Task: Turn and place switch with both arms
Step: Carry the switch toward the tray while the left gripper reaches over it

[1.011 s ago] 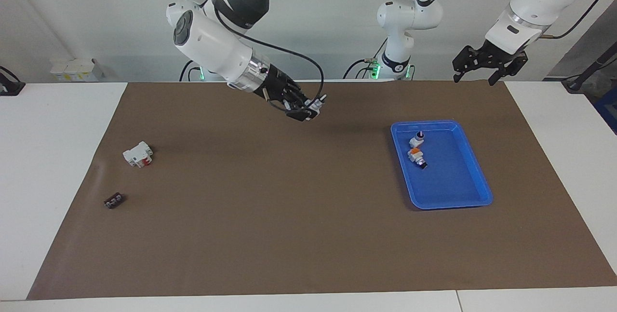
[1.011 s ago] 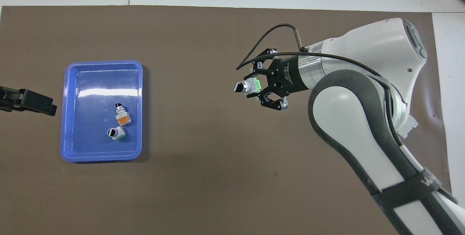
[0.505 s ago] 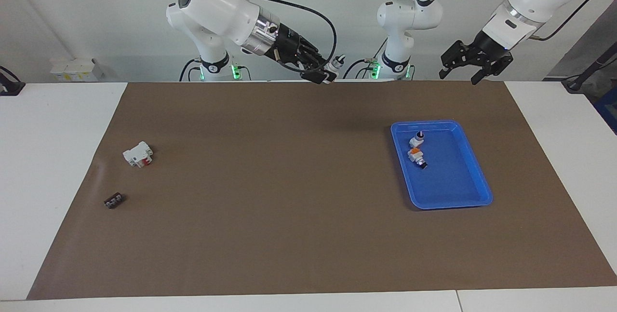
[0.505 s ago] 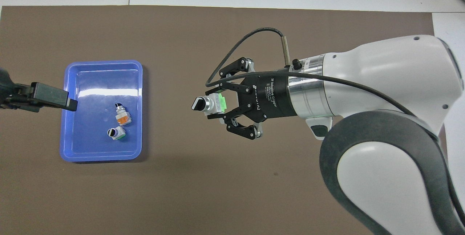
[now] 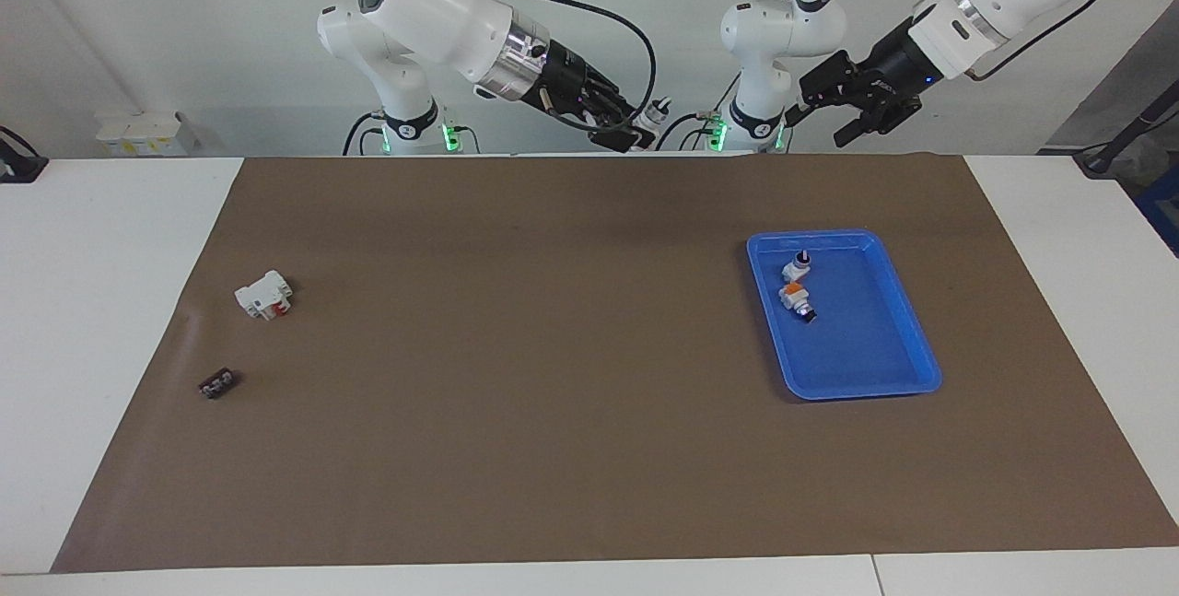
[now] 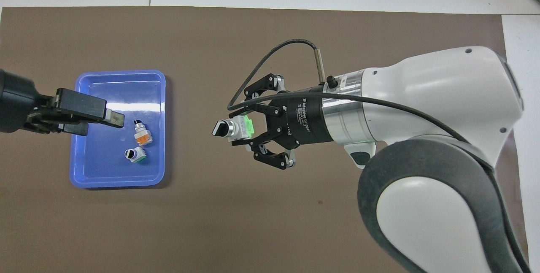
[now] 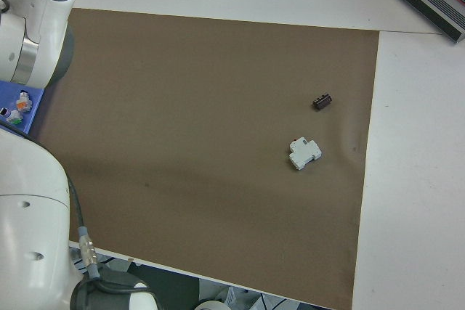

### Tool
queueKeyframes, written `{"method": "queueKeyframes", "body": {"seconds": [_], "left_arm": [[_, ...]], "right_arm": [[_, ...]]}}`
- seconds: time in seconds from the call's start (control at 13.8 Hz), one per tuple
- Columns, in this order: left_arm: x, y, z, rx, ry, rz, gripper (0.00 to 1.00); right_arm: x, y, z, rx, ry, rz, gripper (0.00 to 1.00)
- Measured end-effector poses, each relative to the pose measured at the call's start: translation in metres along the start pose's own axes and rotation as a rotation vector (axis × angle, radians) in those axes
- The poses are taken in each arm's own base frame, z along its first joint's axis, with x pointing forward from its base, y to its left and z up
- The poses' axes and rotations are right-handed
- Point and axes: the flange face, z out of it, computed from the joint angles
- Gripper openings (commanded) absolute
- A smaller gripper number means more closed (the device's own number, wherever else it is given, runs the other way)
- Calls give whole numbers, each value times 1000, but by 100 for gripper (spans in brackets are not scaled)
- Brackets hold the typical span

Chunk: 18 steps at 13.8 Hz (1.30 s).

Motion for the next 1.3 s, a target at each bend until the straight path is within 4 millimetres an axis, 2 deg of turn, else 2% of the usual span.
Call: {"method": "queueKeyframes", "body": {"seconds": [0.22, 0.36, 0.65, 0.87, 0.94, 1.01, 1.3], "left_arm": [[-8, 23, 8, 7, -15, 38, 100], [-14, 36, 11, 11, -19, 63, 100], [-22, 57, 19, 18, -25, 96, 99], [-33, 68, 11, 19, 3, 111, 100], [-38, 73, 8, 19, 14, 115, 98], [-41, 77, 4, 17, 33, 117, 88], [-41, 88, 5, -10, 68, 135, 86]], "right_arm": [[-12, 5, 15, 32, -5, 24, 0], [-13, 9, 23, 22, -3, 28, 0], [-11, 9, 24, 22, -1, 31, 0], [-11, 9, 24, 22, -1, 32, 0], [-11, 9, 24, 22, -1, 32, 0], [-11, 9, 24, 22, -1, 32, 0], [-11, 9, 24, 22, -1, 32, 0]]}}
